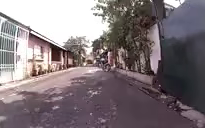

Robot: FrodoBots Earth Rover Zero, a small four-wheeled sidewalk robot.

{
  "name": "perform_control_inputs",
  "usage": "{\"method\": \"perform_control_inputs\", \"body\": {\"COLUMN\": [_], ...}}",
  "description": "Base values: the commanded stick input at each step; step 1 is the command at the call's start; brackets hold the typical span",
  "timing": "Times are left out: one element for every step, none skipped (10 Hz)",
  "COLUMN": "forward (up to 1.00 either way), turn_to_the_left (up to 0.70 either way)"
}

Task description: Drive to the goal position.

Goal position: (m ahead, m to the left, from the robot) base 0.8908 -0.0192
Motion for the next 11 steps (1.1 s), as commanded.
{"method": "perform_control_inputs", "body": {"forward": [0.85, 0.85, 0.85, 0.85, 0.85, 0.85, 0.85, 0.85, 0.85, 0.85, 0.85], "turn_to_the_left": [0.00, 0.00, 0.00, 0.00, 0.00, 0.00, 0.00, 0.00, 0.05, 0.18, 0.31]}}
